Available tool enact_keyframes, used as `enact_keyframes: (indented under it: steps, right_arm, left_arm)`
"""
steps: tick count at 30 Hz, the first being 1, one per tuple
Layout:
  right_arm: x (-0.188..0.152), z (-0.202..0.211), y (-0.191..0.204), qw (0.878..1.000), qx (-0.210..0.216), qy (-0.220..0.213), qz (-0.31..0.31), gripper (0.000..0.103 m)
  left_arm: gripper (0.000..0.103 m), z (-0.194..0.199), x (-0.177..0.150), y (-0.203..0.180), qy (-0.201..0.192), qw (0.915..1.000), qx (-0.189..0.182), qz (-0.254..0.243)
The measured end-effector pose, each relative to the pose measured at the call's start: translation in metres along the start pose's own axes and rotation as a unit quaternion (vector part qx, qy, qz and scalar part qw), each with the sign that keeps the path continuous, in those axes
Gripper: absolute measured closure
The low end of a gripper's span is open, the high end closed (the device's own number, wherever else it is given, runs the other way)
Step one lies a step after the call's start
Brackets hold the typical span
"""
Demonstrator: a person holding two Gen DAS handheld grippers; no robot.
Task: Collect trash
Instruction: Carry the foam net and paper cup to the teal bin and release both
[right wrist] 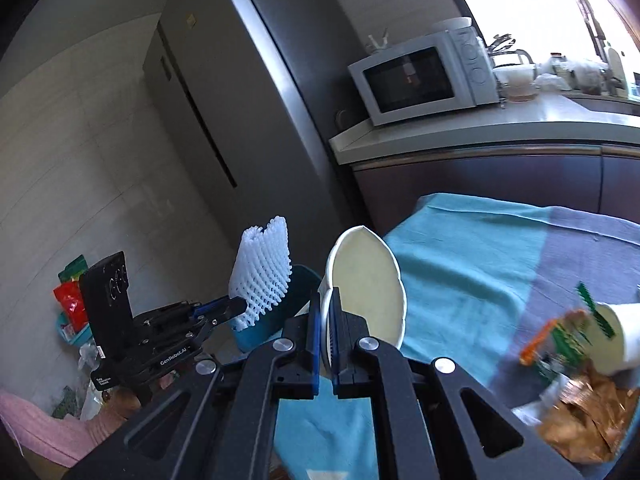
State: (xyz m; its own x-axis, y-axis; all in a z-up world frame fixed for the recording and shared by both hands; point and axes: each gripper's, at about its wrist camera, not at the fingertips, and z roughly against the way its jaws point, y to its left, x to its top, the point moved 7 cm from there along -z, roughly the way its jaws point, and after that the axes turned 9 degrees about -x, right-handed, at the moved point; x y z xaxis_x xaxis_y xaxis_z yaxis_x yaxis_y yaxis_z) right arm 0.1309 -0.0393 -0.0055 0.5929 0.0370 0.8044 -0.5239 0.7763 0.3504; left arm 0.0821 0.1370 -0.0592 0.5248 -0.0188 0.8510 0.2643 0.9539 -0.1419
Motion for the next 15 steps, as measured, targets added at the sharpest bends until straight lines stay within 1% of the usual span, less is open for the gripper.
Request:
enact_keyframes:
  steps: [6, 10, 15]
  right_arm:
    - [0.012, -0.063, 0.046, 0.998, 0.045, 0.03, 0.032, 0.1]
    - [0.015, -0.1, 0.069, 0.995, 0.062, 0.054, 0.046, 0.1]
    - [0.01, -0.145, 0.085, 0.992, 0.072, 0.094, 0.047, 0.1]
  left_arm:
    - [0.092, 0.002, -0.011, 0.066, 0.021, 0.9976, 0.061, 0.025]
    - [0.092, -0.002, -0.021, 0.098, 0.037, 0.9947, 0.09, 0.034]
    - [0.092, -0.014, -0.035, 0.131, 0.062, 0.9904, 0.112, 0.05]
